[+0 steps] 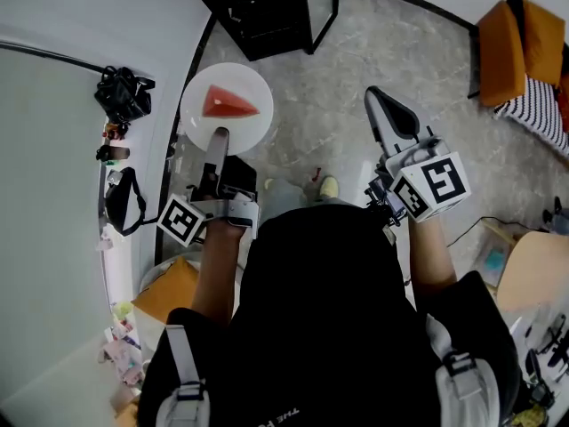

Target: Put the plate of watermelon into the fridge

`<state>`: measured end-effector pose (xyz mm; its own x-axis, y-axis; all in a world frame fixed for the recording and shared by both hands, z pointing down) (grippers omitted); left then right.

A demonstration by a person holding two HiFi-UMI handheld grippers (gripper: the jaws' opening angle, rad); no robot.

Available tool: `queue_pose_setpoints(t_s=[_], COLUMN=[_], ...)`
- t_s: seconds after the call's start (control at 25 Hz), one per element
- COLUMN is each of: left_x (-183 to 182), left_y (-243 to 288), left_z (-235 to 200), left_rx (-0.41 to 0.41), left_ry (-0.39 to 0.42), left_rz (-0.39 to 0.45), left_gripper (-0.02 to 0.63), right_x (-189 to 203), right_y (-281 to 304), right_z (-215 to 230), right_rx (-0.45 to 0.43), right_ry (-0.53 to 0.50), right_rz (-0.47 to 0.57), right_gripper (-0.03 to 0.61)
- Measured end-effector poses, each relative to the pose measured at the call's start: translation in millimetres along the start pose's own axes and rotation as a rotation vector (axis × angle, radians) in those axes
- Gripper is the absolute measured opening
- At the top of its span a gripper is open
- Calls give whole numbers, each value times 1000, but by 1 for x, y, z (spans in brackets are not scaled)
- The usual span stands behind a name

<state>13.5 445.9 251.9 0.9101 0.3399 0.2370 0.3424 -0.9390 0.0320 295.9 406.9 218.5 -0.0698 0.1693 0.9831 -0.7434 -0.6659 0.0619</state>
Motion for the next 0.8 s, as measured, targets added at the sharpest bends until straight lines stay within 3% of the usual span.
queue_pose_setpoints(t_s=[0.8], left_x=[-2], left_y=[22], left_z=[1], left_rx=[-13], left_ry=[13], left_rz=[-3], left_gripper=[24], right_x=[5], right_y=[25], right_z=[21], right_rx=[-29], right_ry=[11], right_rz=[-51], right_gripper=[9])
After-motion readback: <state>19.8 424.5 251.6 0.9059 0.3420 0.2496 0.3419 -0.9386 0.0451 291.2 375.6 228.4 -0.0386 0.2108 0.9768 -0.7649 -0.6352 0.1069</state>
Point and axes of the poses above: the fingertips, and each gripper's own axes: y forward along the fingers, z to its right, x out of its underside, the point moved 4 cm from there along -y, backward along the fingers, and after that the axes turned 9 degrees about -x, right-handed, at the moved point
